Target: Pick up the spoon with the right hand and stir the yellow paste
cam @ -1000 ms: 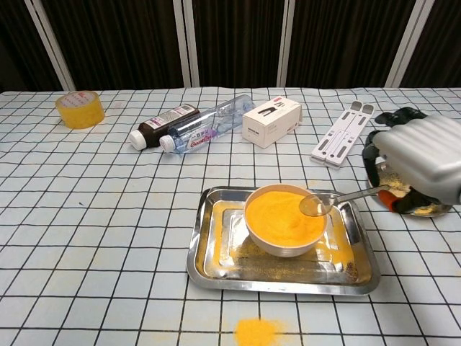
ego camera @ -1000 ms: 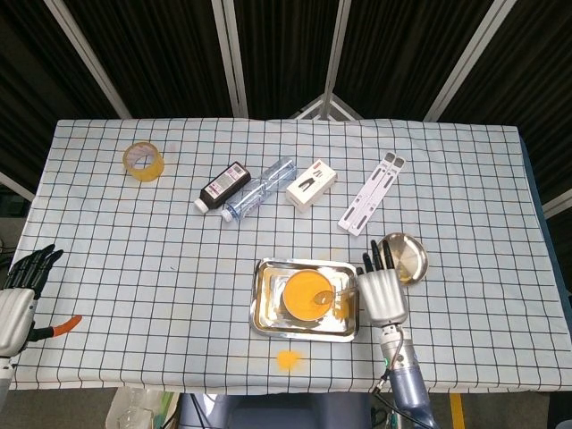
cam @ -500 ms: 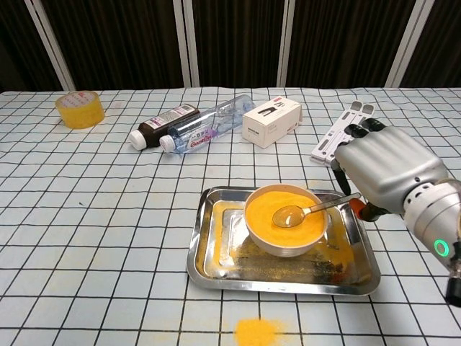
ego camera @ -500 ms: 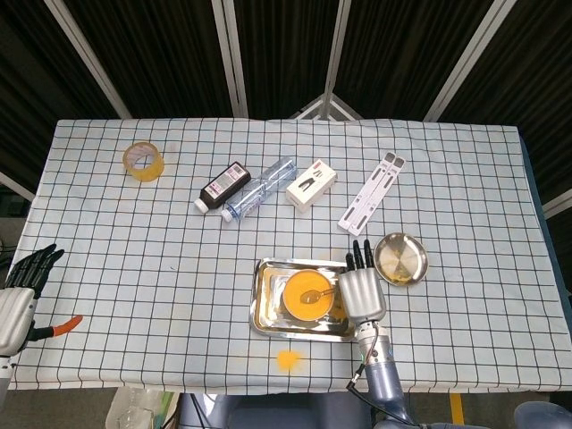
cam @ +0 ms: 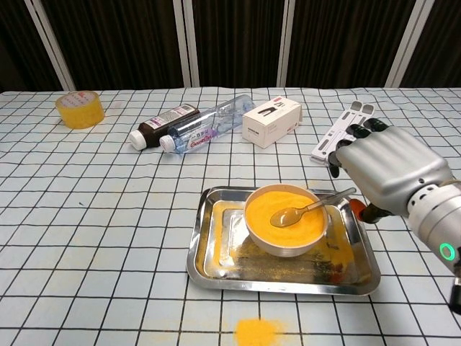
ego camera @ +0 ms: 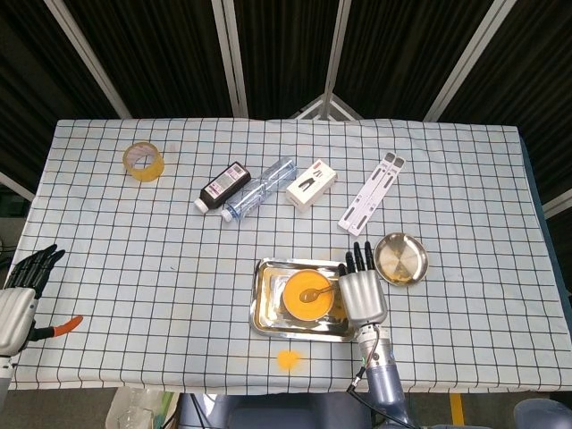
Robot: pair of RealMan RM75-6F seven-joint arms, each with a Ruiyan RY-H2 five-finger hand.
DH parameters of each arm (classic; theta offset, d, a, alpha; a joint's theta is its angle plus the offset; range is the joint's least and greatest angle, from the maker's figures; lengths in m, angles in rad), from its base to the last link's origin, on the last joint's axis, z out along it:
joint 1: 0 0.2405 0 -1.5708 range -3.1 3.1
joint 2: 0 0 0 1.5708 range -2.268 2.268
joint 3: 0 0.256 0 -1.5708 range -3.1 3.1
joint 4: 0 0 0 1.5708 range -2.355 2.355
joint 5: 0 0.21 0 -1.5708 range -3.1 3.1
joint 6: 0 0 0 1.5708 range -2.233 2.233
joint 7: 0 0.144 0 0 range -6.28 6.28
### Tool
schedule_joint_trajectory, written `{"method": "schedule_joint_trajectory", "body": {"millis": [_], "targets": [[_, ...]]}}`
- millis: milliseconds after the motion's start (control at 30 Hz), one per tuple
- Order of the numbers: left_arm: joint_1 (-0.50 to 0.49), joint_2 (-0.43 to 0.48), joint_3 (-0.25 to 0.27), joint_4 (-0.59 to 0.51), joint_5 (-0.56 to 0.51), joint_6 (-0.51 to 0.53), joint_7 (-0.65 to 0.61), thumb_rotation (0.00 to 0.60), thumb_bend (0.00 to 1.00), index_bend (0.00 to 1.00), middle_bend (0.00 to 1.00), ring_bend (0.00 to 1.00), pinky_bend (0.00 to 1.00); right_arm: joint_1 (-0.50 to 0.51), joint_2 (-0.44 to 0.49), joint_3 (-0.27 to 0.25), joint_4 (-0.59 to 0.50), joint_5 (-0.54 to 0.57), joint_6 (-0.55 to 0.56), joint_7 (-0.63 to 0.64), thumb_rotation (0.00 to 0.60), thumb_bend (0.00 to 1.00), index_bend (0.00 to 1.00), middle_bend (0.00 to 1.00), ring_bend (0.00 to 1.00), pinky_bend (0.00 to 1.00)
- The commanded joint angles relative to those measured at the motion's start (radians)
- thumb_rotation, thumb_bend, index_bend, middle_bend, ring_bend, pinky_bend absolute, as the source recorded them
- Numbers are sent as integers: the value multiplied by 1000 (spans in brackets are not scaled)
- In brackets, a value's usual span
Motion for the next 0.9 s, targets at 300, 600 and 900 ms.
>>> {"method": "schedule_joint_trajectory", "body": {"millis": [300, 600, 900], "targets": [[1, -1, 0, -1, -2, 1, 4, 600, 0, 0, 0, 0, 0, -5, 28, -50, -44, 34, 3, -5, 600, 460, 294, 166, 0, 0], [1, -2, -1, 0, -3, 2, 6, 600, 0, 0, 0, 0, 0, -18, 48, -94, -63, 38, 11, 20, 600, 460, 295, 166, 0, 0], [2, -4, 0, -1, -3, 4, 11, 600, 0, 0, 0, 0, 0, -31, 80, -137, -117, 13, 28, 34, 600, 460, 320, 166, 0, 0]]}}
